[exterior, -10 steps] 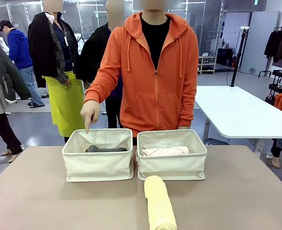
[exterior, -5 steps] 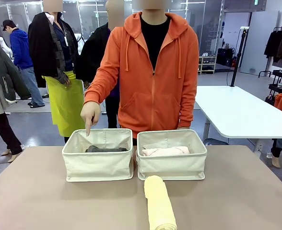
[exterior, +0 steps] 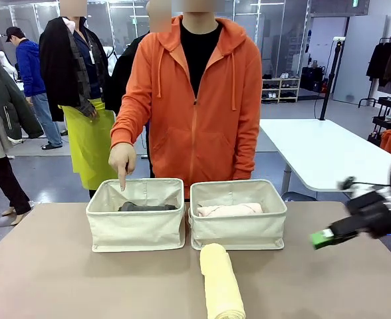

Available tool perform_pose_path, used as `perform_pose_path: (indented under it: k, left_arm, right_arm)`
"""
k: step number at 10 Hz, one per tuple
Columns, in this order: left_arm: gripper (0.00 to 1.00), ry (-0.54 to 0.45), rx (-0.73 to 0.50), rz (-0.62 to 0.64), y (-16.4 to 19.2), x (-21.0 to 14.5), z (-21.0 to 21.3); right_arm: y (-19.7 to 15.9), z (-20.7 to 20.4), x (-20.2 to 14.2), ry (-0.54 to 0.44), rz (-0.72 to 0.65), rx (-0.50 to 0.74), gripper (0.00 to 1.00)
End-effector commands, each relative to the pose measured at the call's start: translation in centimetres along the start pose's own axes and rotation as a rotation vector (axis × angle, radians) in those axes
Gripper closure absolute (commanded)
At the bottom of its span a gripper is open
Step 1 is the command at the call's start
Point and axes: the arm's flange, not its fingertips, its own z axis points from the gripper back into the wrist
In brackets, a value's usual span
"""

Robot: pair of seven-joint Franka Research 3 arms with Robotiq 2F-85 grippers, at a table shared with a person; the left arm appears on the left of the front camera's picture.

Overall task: Divide the towels into two baskets.
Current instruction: Pick up one hotel-folded towel from the bottom of the table and place it in the Fabric basket indicated by the person.

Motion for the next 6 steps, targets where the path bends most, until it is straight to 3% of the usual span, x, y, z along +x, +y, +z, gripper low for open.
perform_pose_path:
  k: [1,6]
  left_arm:
    - [0.00,0.005,-0.006,0.009,-0.3,0.2,0.4]
    - [0.00,0.005,-0.006,0.009,-0.3,0.2,0.4]
  right_arm:
    - [1.7,-4.0,1.8,0.003,-0.005,-0.125,0.00]
    - [3.9,-12.4,2.7,0.019,-0.217,-0.292,0.00]
